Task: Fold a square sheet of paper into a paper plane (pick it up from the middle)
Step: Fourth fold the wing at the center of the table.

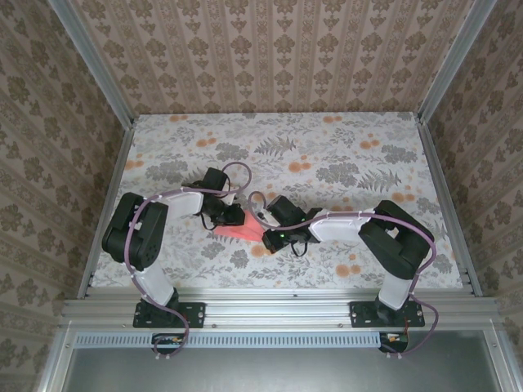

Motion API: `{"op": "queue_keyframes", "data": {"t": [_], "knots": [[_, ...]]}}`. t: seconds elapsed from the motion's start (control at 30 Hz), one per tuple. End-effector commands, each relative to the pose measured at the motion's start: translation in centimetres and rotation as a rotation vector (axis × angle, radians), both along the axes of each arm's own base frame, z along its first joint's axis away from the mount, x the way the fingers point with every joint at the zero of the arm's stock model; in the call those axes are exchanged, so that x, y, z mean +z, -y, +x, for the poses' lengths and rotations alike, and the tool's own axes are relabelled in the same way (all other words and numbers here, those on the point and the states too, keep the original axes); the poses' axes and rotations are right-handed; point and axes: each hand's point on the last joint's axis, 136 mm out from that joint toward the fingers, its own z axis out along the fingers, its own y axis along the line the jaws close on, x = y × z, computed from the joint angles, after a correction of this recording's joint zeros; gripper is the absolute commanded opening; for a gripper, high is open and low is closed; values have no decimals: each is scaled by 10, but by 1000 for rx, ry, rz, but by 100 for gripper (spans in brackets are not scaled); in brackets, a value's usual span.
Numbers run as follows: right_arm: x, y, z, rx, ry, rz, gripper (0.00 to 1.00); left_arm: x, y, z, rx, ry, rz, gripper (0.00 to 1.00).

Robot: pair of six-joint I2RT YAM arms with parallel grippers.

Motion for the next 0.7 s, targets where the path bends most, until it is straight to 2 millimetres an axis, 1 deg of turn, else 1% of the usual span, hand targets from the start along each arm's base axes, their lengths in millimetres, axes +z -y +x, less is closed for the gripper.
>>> {"op": "queue_keyframes", "data": {"t": [0.0, 0.13, 0.23, 0.3, 0.43, 0.57, 0.67], "knots": [[-17, 22, -8, -2, -15, -110, 6, -50, -45, -23, 5, -82, 253, 17], [-20, 26, -8, -8, -16, -131, 5, -46, -42, -22, 2, -75, 239, 17], [-24, 29, -11, -8, -29, -148, 5, -35, -34, -17, 5, -52, 198, 18], [-26, 31, -13, -6, -39, -157, 5, -22, -24, -11, 10, -35, 147, 19], [-27, 32, -15, -3, -48, -164, 4, 8, -11, 1, 19, 8, 80, 21], [-29, 31, -16, -3, -60, -160, 3, 44, 0, 16, 35, 70, 14, 22], [-29, 28, -17, -6, -69, -143, 3, 63, 8, 19, 48, 80, -35, 23]]}}
